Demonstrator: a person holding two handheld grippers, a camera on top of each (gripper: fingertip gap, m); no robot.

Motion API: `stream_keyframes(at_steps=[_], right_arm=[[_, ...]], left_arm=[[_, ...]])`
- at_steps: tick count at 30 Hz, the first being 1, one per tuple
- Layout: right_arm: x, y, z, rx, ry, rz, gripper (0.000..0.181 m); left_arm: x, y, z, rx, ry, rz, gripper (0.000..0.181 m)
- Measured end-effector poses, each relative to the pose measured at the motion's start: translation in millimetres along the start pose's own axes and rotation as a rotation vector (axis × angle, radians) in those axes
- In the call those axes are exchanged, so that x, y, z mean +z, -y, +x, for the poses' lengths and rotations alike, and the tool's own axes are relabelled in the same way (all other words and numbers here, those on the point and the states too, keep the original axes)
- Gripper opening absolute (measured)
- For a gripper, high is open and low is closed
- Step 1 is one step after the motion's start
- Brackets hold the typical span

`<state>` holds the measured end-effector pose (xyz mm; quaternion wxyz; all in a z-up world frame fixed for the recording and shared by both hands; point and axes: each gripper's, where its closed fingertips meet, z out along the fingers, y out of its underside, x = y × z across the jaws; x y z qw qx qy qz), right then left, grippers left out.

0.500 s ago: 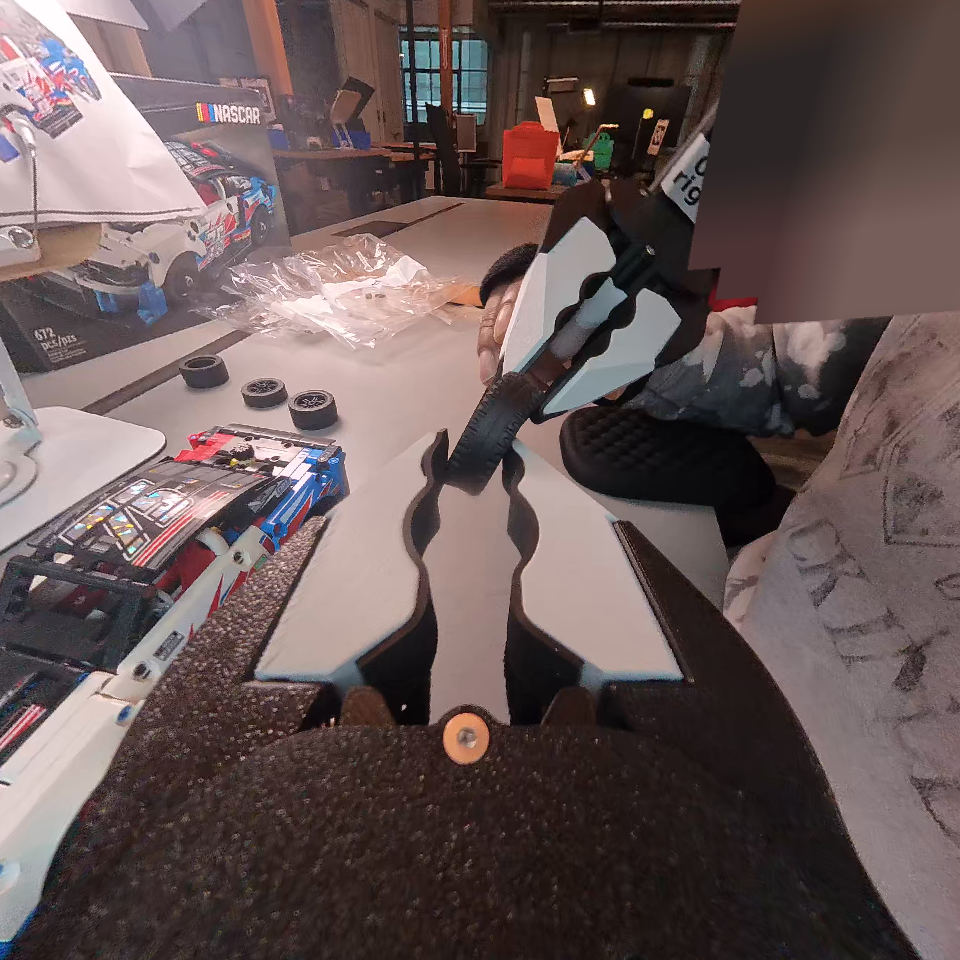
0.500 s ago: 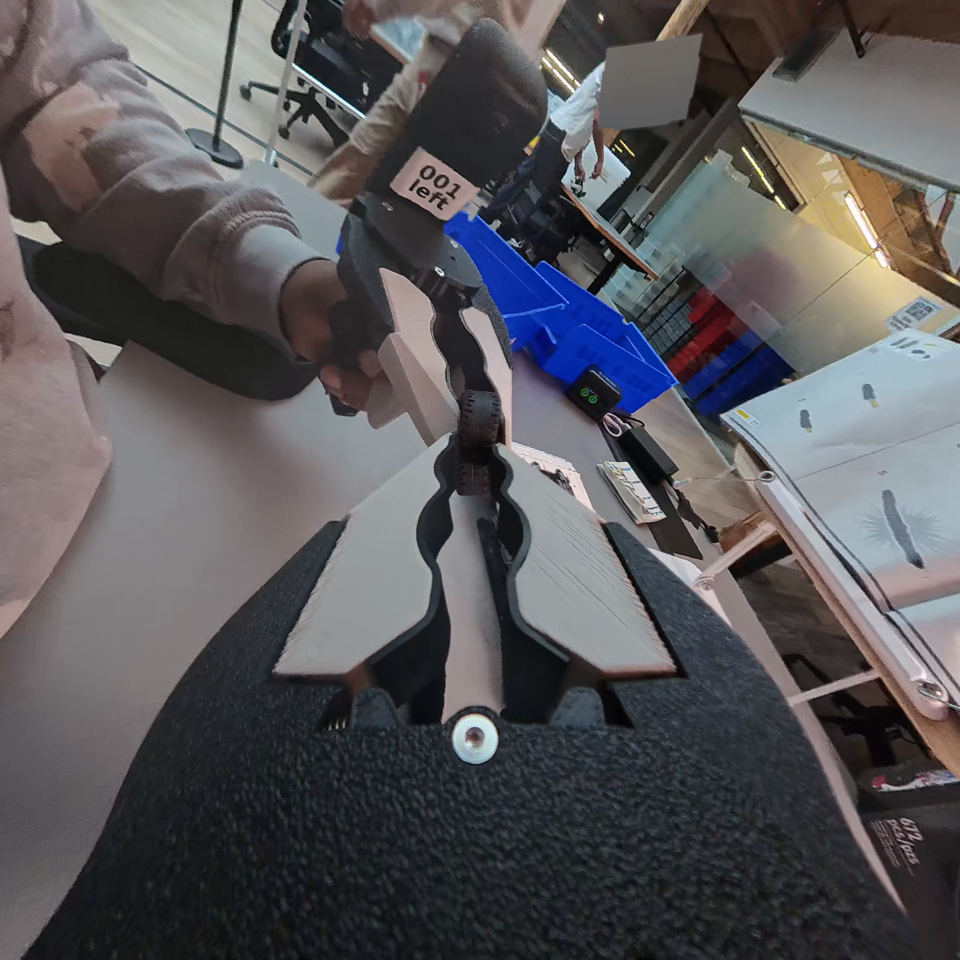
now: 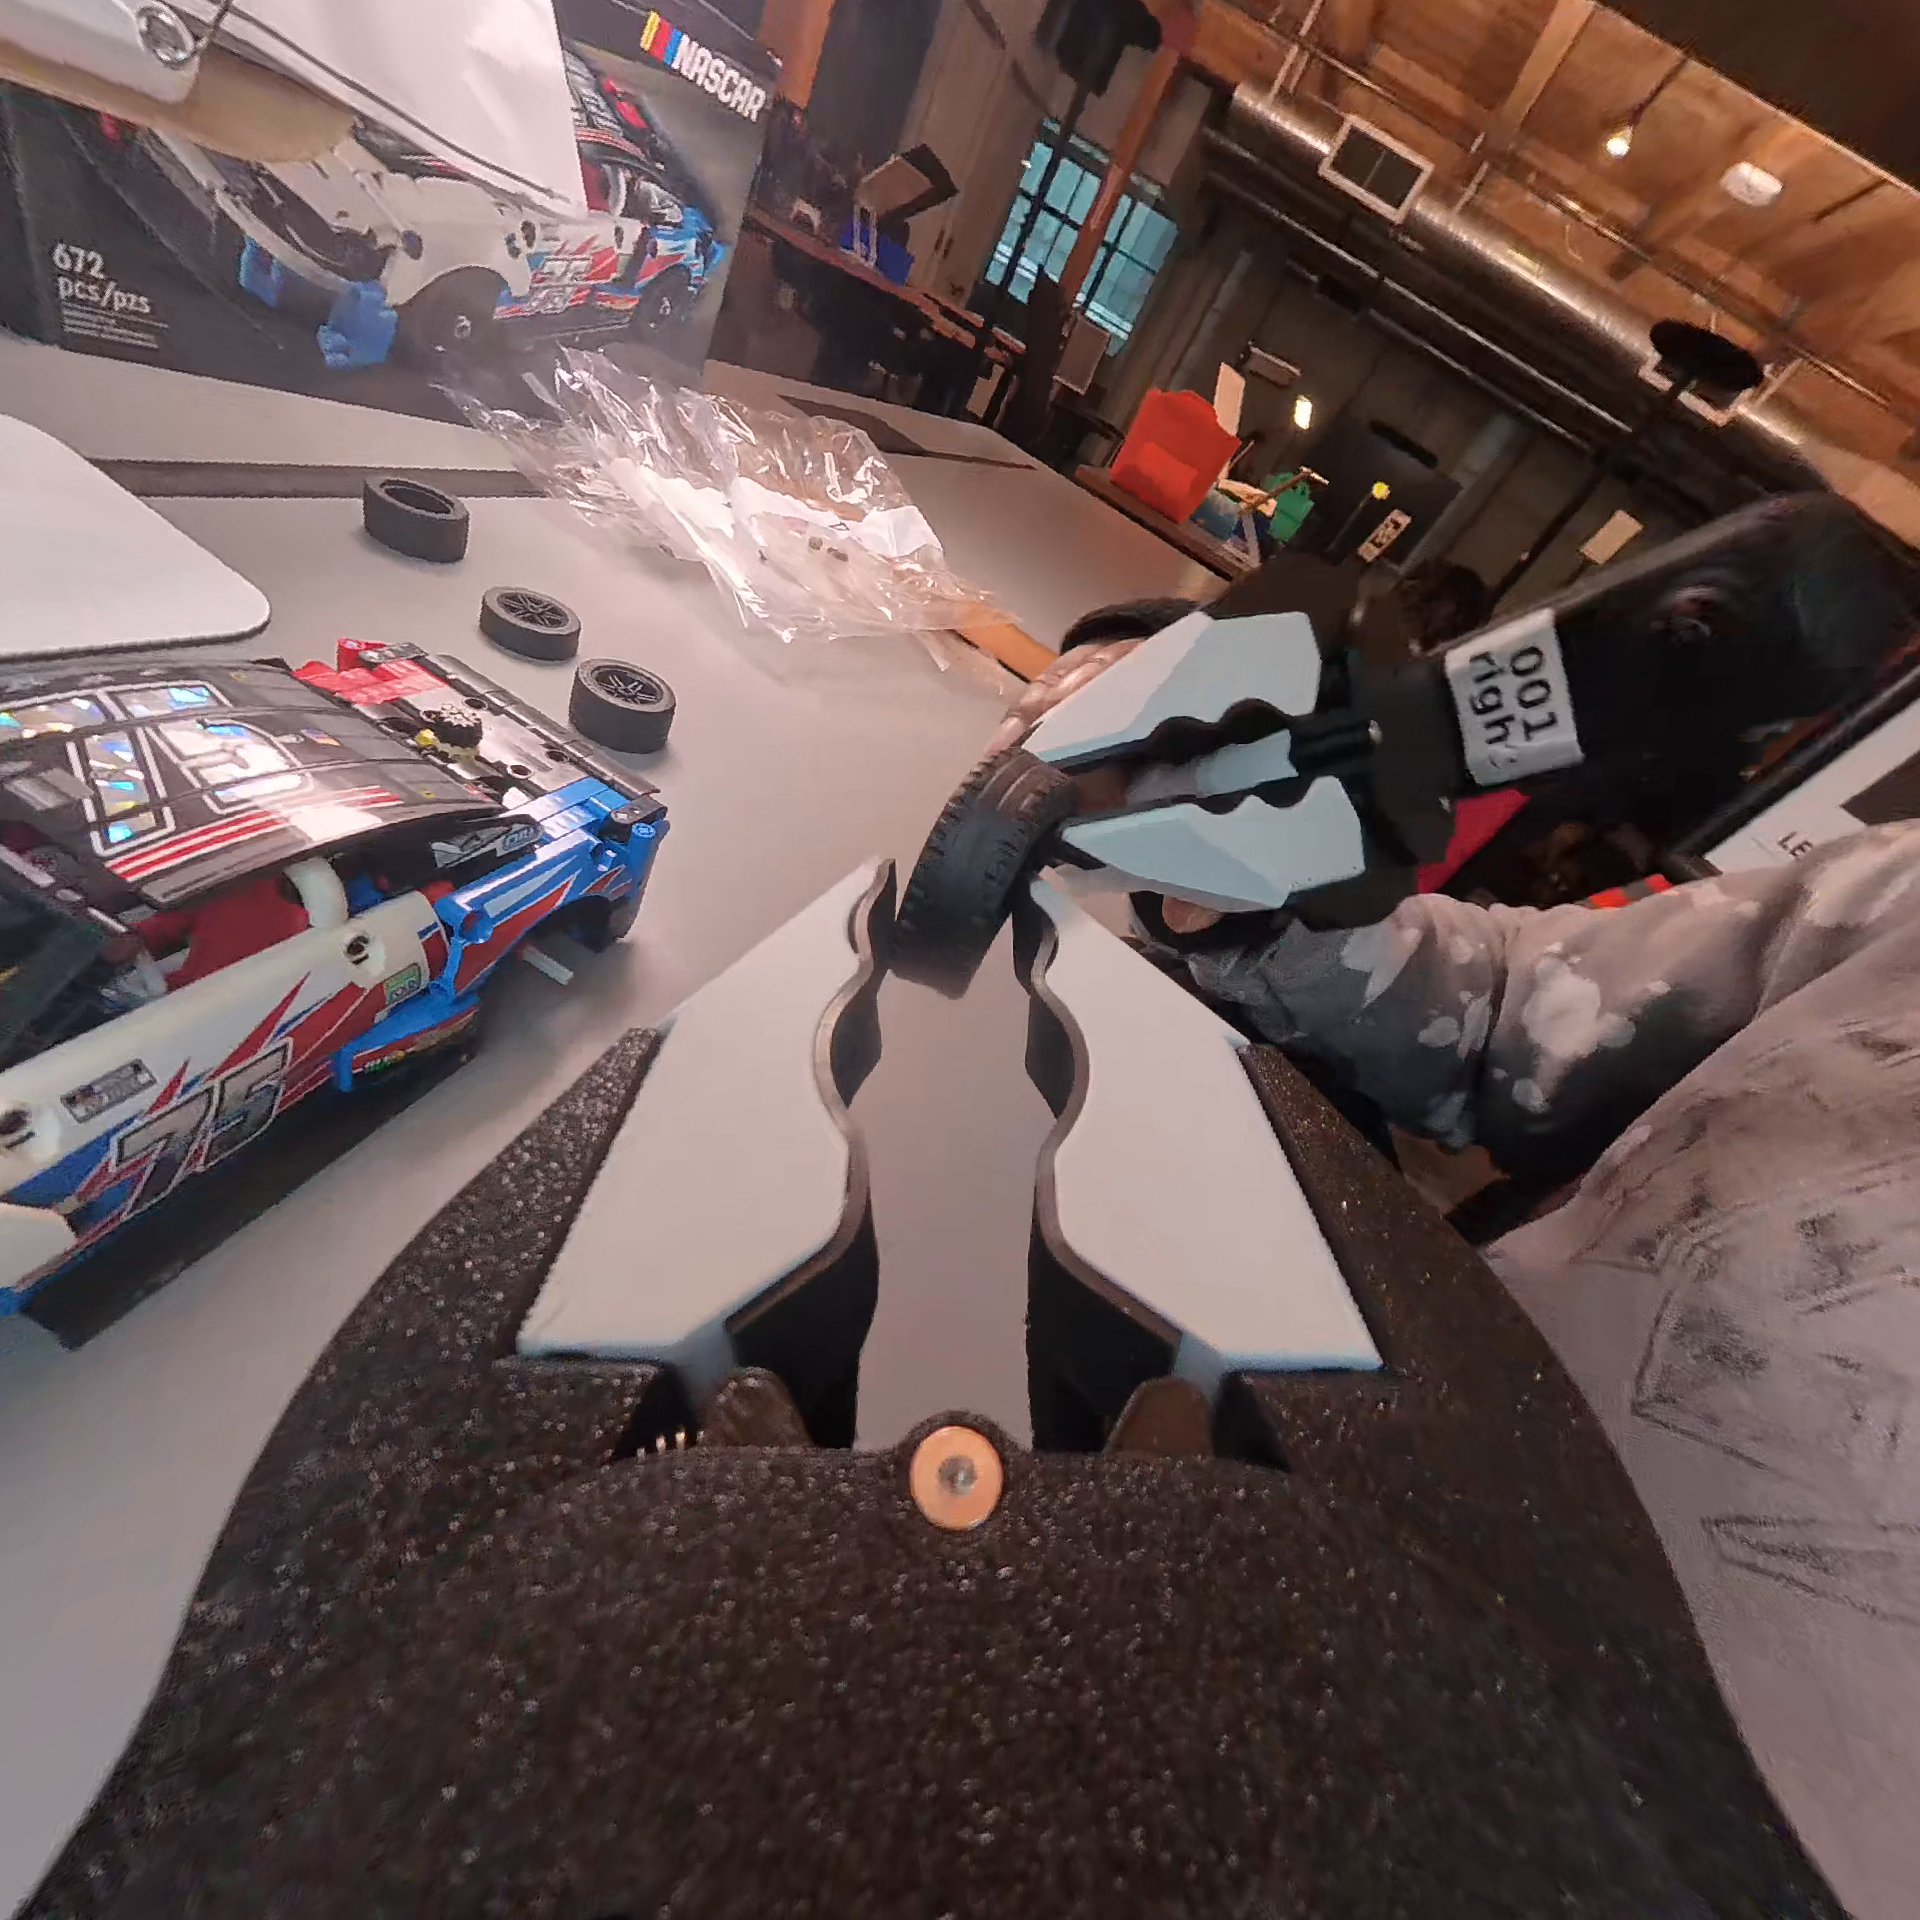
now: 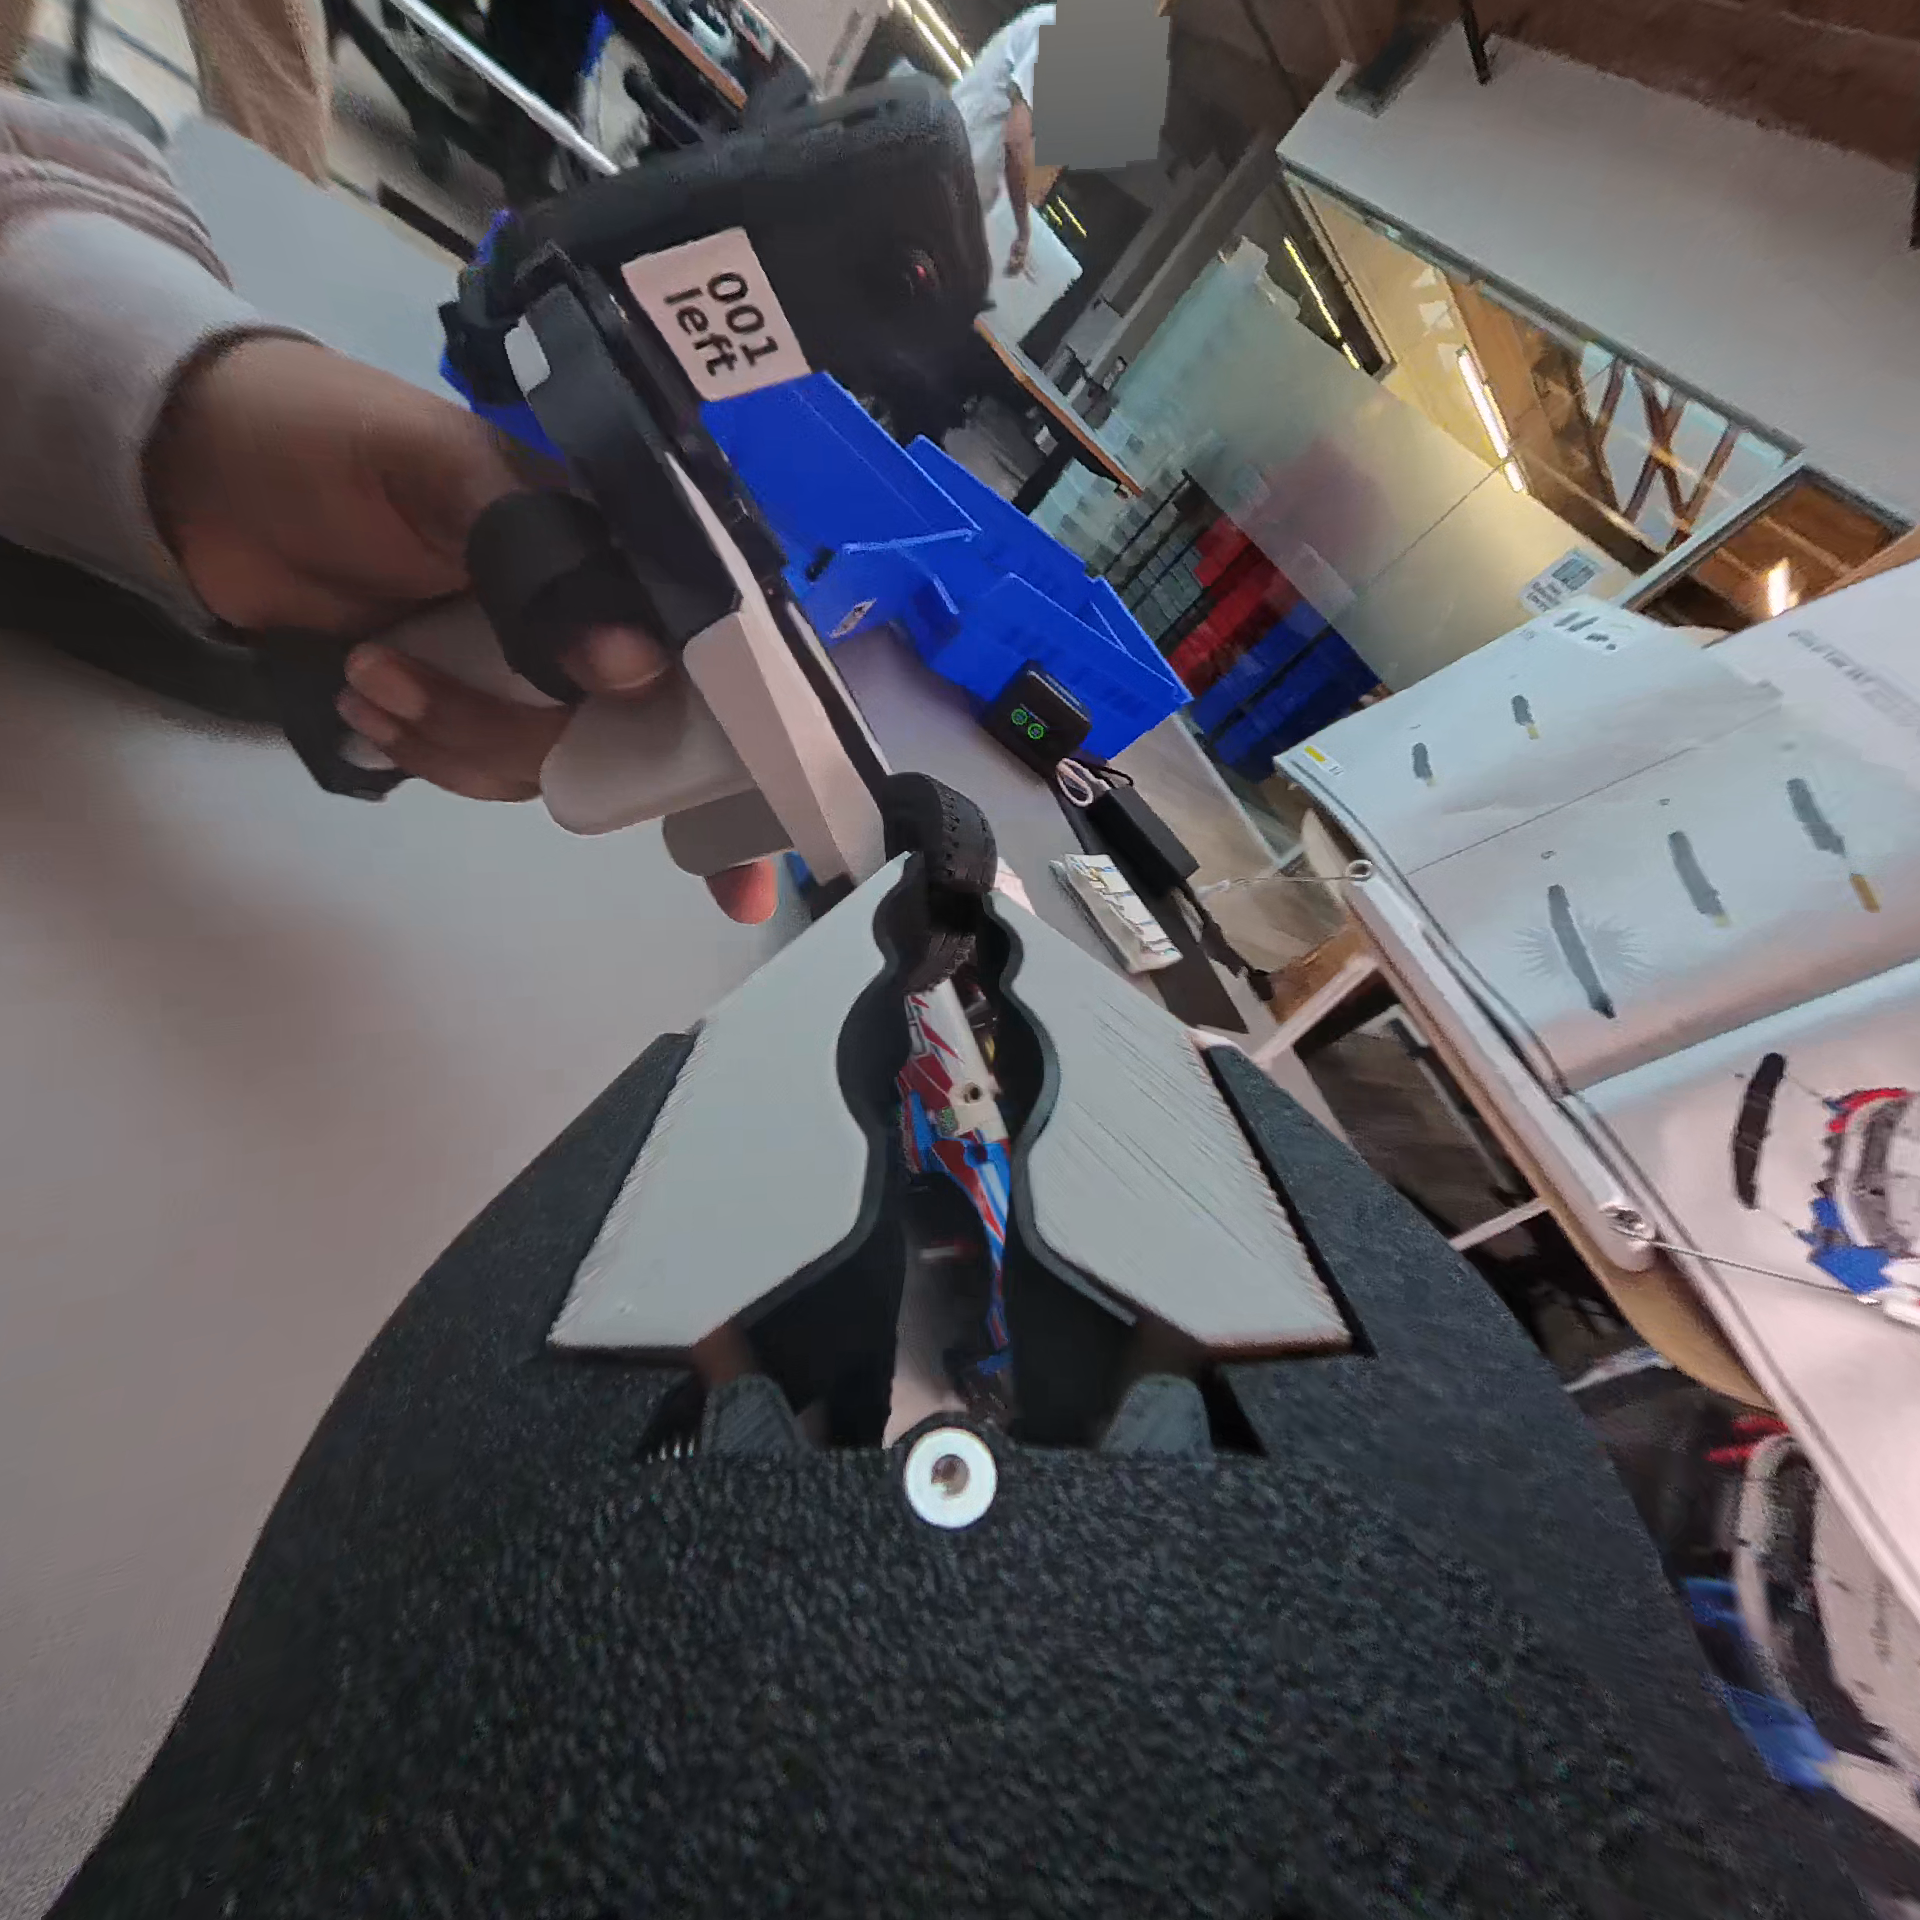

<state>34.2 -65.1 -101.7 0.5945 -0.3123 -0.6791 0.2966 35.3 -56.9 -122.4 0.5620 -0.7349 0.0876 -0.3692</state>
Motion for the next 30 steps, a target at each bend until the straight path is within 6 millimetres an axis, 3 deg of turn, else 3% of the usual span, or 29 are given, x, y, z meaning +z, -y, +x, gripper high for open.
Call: stream_keyframes(at_steps=[1,11,17,30], right_arm=[[-0.5,0.2,0.7,0.072,0.019,0.026,0.005],[6.5,-12.6,3.1,0.447,0.114,0.036,0.008],[13.9,-19.0,8.2,0.283,-0.04,-0.034,0.007],[15.9,-20.3,15.3,0.13,-0.163,-0.069,0.005]], left_arm=[[-1.6,2.0,1.7,0.016,-0.014,-0.005,0.021],[-10.3,14.3,-14.4,0.103,0.085,0.031,0.017],[-7.7,15.7,-29.1,0.122,0.173,0.065,0.017],[-5.1,25.5,-34.6,0.016,0.243,0.217,0.017]])
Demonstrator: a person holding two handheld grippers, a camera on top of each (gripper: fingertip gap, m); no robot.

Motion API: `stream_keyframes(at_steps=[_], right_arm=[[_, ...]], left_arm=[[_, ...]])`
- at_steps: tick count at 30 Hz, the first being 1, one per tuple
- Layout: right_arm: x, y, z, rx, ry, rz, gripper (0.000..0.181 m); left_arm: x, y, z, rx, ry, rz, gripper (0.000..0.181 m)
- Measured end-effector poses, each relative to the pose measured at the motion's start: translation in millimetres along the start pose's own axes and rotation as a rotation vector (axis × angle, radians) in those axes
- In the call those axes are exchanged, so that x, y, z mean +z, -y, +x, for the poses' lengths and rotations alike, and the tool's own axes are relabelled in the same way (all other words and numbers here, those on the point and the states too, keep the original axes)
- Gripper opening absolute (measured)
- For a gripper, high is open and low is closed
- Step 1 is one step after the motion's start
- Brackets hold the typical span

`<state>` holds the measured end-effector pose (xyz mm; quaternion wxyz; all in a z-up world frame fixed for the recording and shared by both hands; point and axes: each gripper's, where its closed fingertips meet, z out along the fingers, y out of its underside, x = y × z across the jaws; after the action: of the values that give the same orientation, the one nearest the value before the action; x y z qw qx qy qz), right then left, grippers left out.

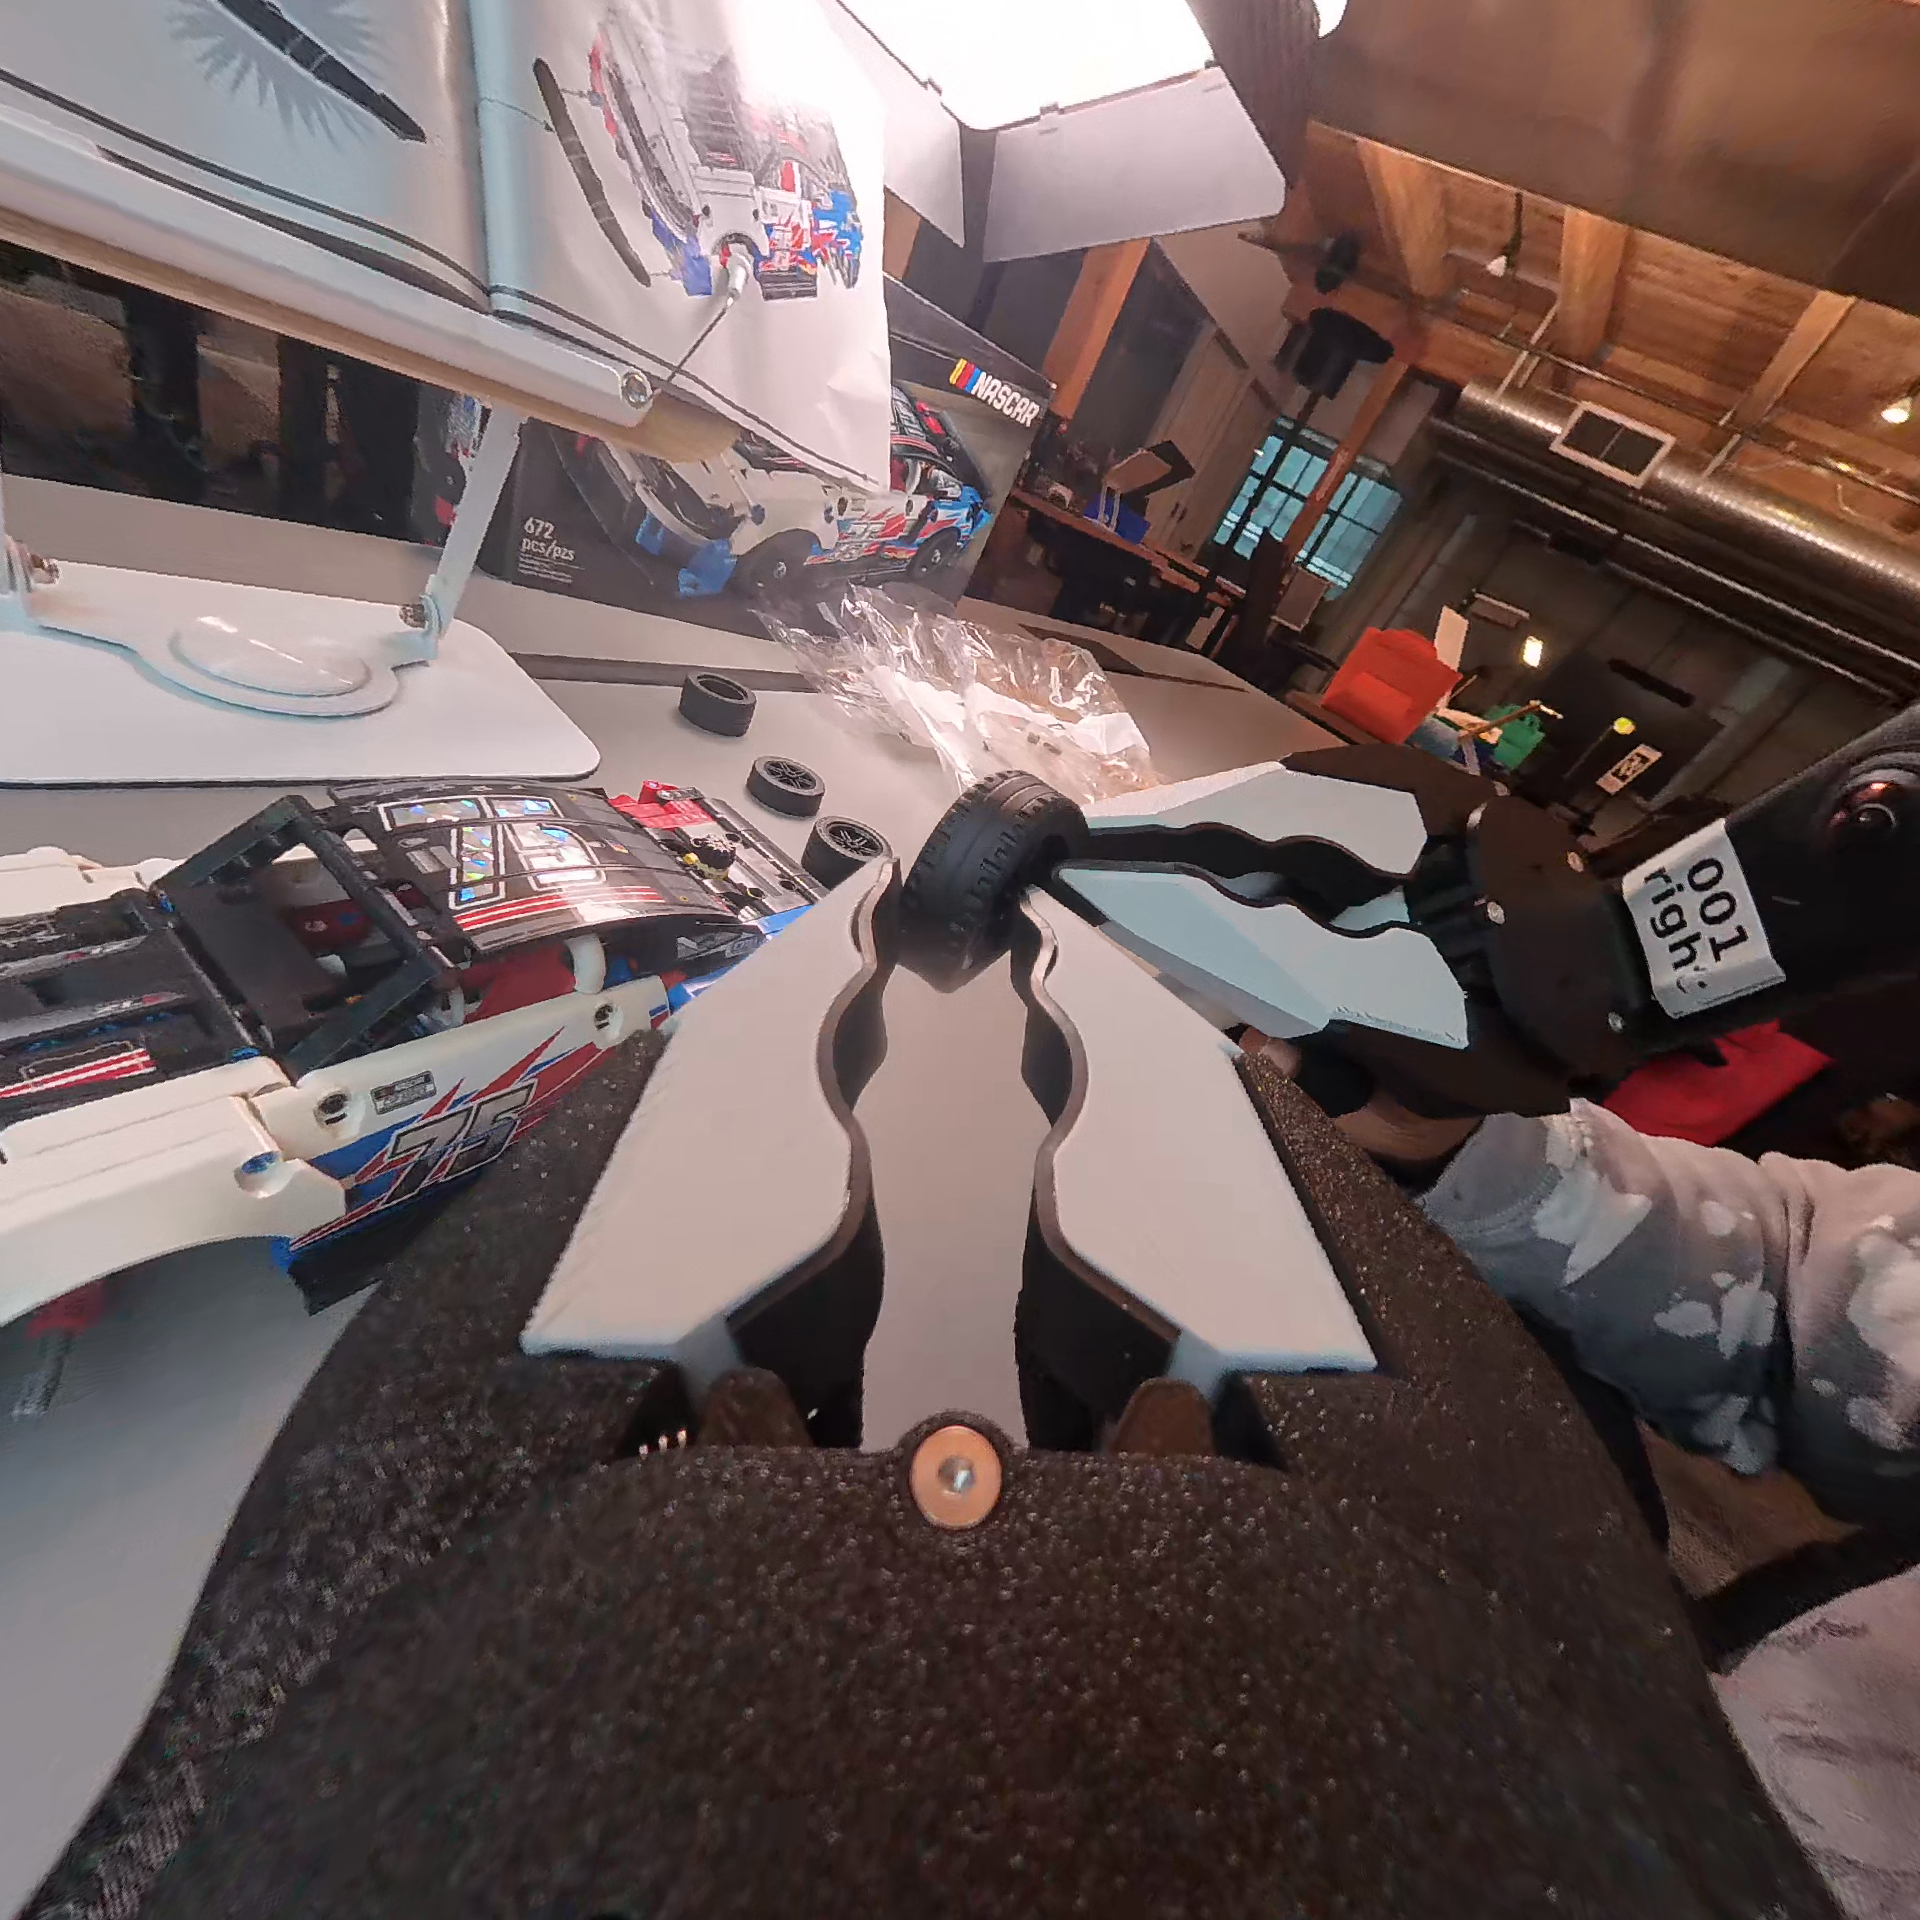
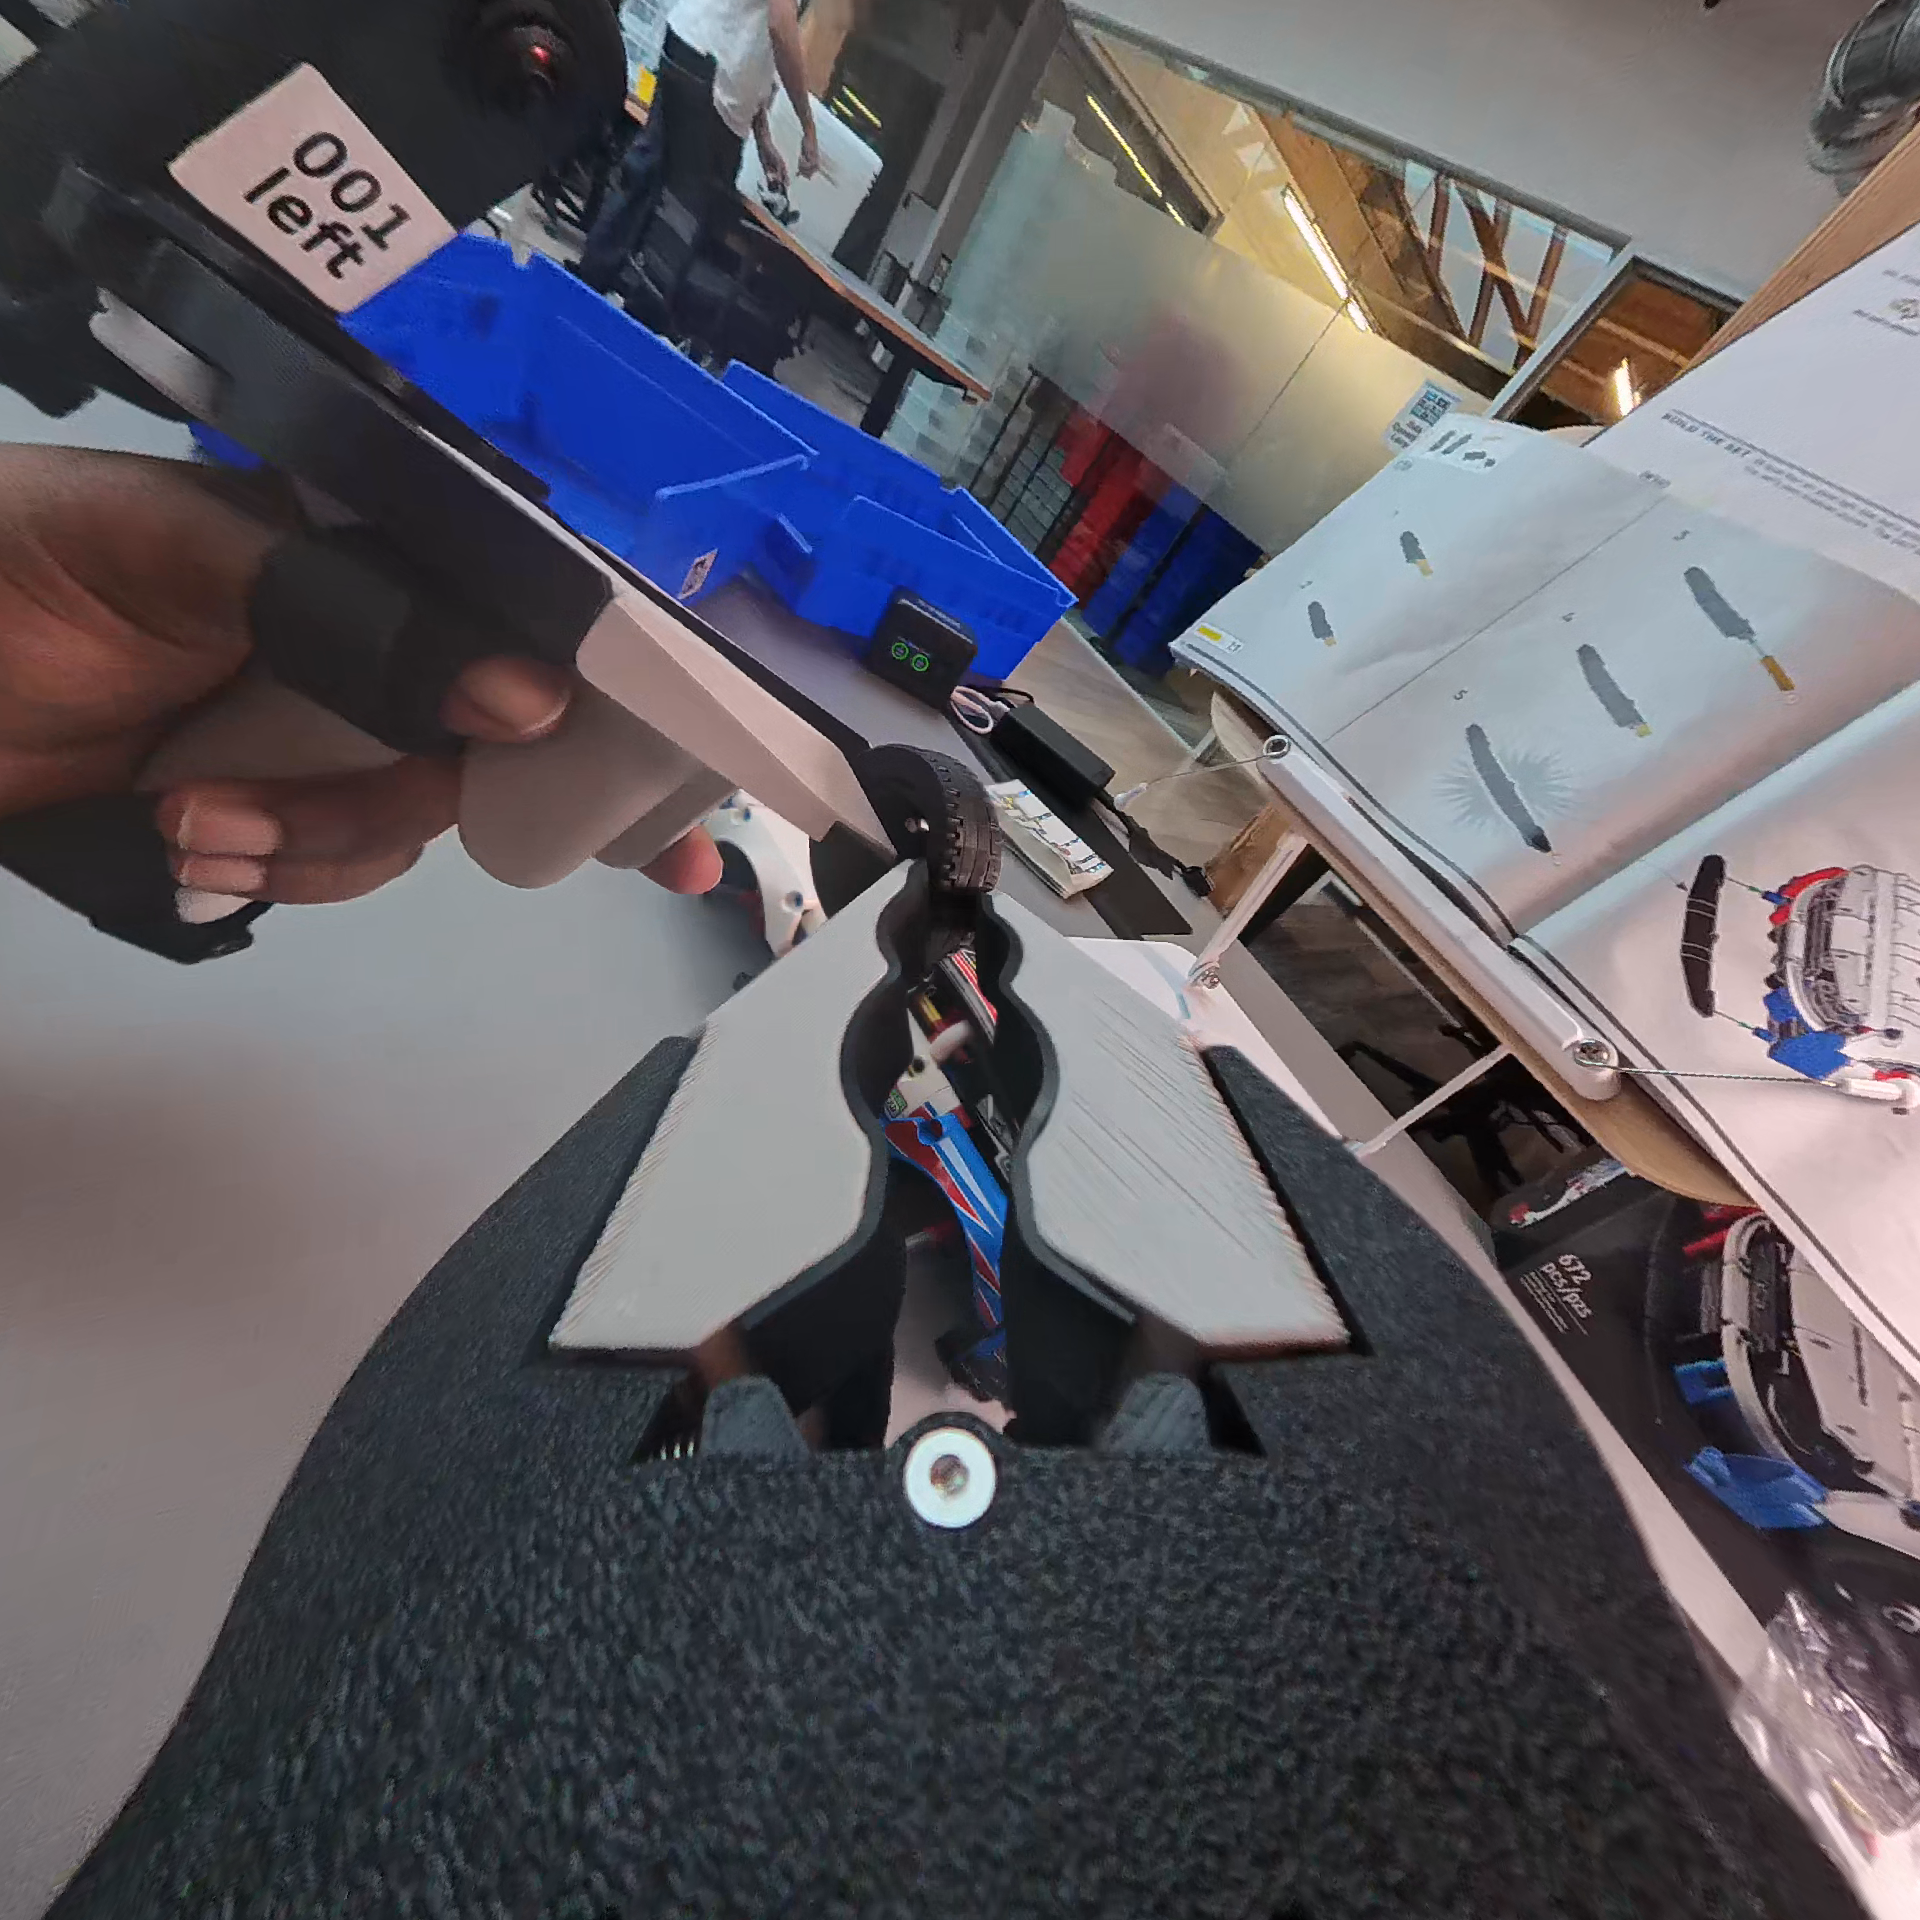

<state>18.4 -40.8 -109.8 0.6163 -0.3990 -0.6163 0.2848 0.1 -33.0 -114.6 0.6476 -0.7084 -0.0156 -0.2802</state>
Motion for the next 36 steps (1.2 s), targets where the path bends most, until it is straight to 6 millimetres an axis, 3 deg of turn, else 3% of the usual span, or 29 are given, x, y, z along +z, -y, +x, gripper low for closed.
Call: stream_keyframes(at_steps=[6,7,8,9,10,11,12,13,14,16,17,20,24,26,29,33,36], right_arm=[[-1.8,-0.9,1.9,-0.104,-0.065,-0.009,0.003],[-2.8,0.6,-2.3,-0.109,-0.037,0.0,0.0],[-7.9,23.3,-36.3,-0.065,0.116,0.115,0.0],[-5.7,27.5,-65.4,-0.178,0.157,0.107,0.0],[-3.0,28.2,-69.1,-0.326,0.092,0.117,0.0],[-2.3,25.9,-54.7,-0.264,0.103,0.121,0.0],[-5.1,27.5,-23.2,-0.1,0.07,0.121,0.0],[-10.6,32.0,-5.1,-0.052,0.084,0.138,0.0],[-17.0,44.1,-0.1,-0.006,0.102,0.203,0.0],[-25.9,60.3,-10.3,0.128,0.228,0.309,0.0],[-25.7,58.3,-8.8,0.203,0.247,0.318,0.001],[-22.5,43.1,1.1,0.333,0.289,0.279,0.029],[-21.6,30.5,-9.2,0.323,0.425,0.214,0.045],[-24.0,31.2,-15.4,0.301,0.477,0.211,0.042],[-32.6,41.2,-22.6,0.237,0.497,0.254,0.017],[-38.8,45.9,-28.5,0.13,0.469,0.256,0.012],[-40.0,51.1,-22.4,0.033,0.354,0.28,0.012]], left_arm=[[2.9,0.9,0.0,0.002,0.047,0.046,0.019],[1.6,3.3,-12.7,-0.001,0.129,0.065,0.013],[-0.7,7.9,-26.6,0.011,0.183,0.084,0.013],[-0.9,15.0,-25.6,-0.048,0.135,0.103,0.011],[0.1,20.6,-3.0,-0.049,0.041,0.102,0.011],[-0.5,22.3,16.4,0.112,0.043,0.099,0.013],[-2.2,22.7,30.1,0.246,0.044,0.096,0.013],[-5.1,26.7,36.4,0.266,0.024,0.112,0.013],[-7.9,29.9,32.2,0.252,0.03,0.107,0.013],[-13.8,33.6,22.4,0.29,0.041,0.092,0.013],[-16.1,33.5,22.2,0.328,0.036,0.08,0.013],[-23.2,30.3,30.3,0.516,0.029,0.056,0.013],[-28.1,13.4,53.0,0.713,-0.081,0.004,0.014],[-31.0,6.3,58.9,0.776,-0.117,-0.015,0.013],[-36.6,-1.7,66.5,0.799,-0.187,-0.033,0.014],[-41.7,-3.8,73.8,0.837,-0.22,-0.012,0.014],[-38.0,4.2,65.5,0.815,-0.13,0.023,0.022]])
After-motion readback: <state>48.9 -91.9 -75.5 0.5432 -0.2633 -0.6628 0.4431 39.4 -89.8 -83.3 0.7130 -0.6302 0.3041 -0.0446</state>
